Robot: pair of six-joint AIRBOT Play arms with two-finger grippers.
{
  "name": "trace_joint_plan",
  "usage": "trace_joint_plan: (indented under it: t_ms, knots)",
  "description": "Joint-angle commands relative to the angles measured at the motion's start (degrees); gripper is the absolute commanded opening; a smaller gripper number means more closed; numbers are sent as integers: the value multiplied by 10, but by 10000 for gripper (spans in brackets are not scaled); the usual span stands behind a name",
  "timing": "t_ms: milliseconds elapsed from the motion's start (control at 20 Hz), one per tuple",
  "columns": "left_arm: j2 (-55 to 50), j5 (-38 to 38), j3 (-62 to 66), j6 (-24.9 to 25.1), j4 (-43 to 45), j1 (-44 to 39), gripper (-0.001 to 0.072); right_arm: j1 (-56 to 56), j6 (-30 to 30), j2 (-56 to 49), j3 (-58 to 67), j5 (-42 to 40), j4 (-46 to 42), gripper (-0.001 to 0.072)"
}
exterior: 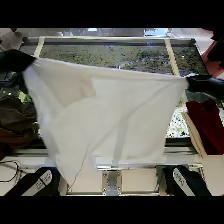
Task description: Fold the shirts.
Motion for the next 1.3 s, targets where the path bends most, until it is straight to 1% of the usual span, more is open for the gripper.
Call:
trace_joint_plan:
  t_ms: [0, 100, 150, 250, 350, 400, 500, 600, 650, 750, 800, 850, 900, 950, 1050, 1100, 1250]
  knots:
    - [-138, 104, -48, -21, 113, -59, 20, 1, -51, -134, -72, -108, 83, 31]
    - [-204, 207, -48, -80, 188, -84, 20, 16, -87, -196, -73, -175, 121, 30]
    - [-229, 261, -47, -118, 218, -91, 20, 30, -106, -219, -73, -217, 134, 30]
    - [-265, 336, -42, -185, 257, -94, 20, 61, -121, -255, -70, -309, 136, 31]
    - [-280, 375, -41, -233, 295, -94, 21, 84, -121, -277, -70, -382, 136, 30]
    - [-282, 375, -41, -238, 301, -94, 20, 90, -121, -283, -70, -400, 136, 31]
    - [-282, 356, -41, -236, 320, -94, 20, 92, -121, -288, -70, -400, 133, 31]
    - [-282, 310, -41, -232, 341, -94, 20, 90, -118, -287, -70, -375, 131, 30]
    - [-282, 270, -41, -216, 348, -94, 21, 88, -118, -287, -70, -352, 127, 31]
    - [-282, 170, -41, -174, 351, -94, 21, 84, -114, -287, -70, -264, 120, 30]
    - [-282, 118, -41, -158, 350, -94, 21, 83, -96, -287, -70, -216, 97, 30]
    - [-282, 63, -41, -146, 350, -94, 21, 83, -66, -287, -70, -177, 63, 30]
    - [-282, 18, -42, -138, 350, -94, 21, 83, -30, -287, -70, -140, 14, 30]
    - [-282, -11, -43, -130, 348, -94, 21, 83, 7, -287, -70, -108, -38, 30]
    - [-282, -54, -44, -120, 343, -94, 21, 83, 57, -287, -71, -69, -113, 30]
    - [-282, -62, -47, -120, 343, -94, 21, 83, 64, -288, -72, -58, -127, 30]
    - [-282, -73, -69, -117, 311, -94, 21, 92, 64, -290, -72, -61, -126, 30]
